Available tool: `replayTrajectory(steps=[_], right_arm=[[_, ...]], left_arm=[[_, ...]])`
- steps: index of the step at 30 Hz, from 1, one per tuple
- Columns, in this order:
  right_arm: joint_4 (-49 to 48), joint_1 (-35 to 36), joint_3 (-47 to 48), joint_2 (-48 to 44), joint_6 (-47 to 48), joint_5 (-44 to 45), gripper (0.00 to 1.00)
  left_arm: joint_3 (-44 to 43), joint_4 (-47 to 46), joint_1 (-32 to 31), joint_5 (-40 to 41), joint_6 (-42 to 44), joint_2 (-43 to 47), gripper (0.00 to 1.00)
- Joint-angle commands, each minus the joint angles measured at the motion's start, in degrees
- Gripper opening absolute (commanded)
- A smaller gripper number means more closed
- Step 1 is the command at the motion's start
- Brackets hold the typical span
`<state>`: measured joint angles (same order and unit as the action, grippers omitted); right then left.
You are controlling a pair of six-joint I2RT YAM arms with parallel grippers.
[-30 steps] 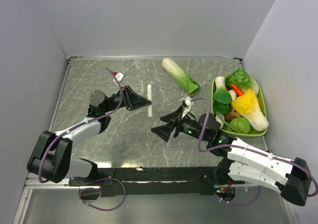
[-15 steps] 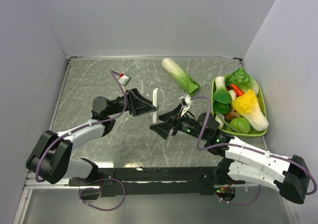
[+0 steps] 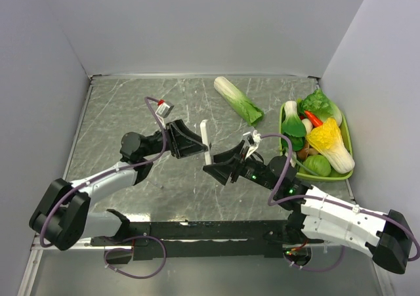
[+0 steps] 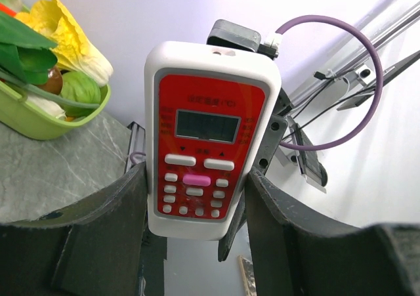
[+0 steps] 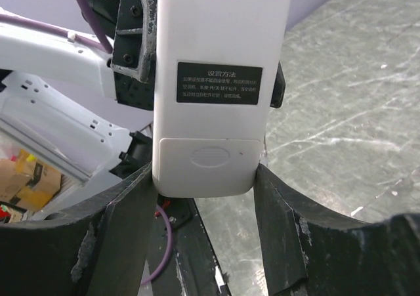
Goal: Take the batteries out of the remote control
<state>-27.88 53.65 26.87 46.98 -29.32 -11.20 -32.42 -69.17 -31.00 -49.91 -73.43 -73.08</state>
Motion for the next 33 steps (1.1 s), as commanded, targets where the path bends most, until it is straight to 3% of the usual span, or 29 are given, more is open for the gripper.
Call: replayTrajectory(steps=[1, 3, 4, 7, 12, 18, 22, 33], right_arm=[[-4.2, -0.1, 0.8, -0.9, 1.0, 2.9, 0.40], [-2.5, 0.0, 1.7, -0.4, 1.7, 3.1, 0.37], [-1.4, 0.0, 1.9, -0.1, 1.9, 3.1, 0.35], [0.7, 0.0, 2.1, 0.6, 3.2, 3.5, 0.33], [9.1, 0.0, 5.1, 3.4, 9.3, 8.7, 0.28], [14.7, 0.0, 8.1, 6.5, 13.9, 12.6, 0.27], [18.0, 0.1, 10.7, 9.1, 16.1, 15.0, 0.26], [19.4, 1.5, 10.4, 11.0, 19.1, 20.0, 0.26]], left_arm=[[-0.6, 2.6, -0.5, 0.3, 4.7, 3.5, 0.28], [-0.6, 4.0, -0.5, 0.6, 5.4, 3.8, 0.34], [-0.7, 4.9, -0.4, 0.9, 5.7, 4.3, 0.44], [-1.3, 10.4, -0.5, 2.5, 9.1, 5.3, 0.64], [-1.8, 18.4, -0.5, 4.1, 12.6, 6.6, 0.81], [-5.9, 39.8, -0.5, 12.4, 22.9, 8.2, 0.82], [-9.0, 47.1, -0.5, 17.0, 25.8, 7.2, 0.78], [-9.6, 46.9, -0.5, 18.3, 21.5, 1.2, 0.61]])
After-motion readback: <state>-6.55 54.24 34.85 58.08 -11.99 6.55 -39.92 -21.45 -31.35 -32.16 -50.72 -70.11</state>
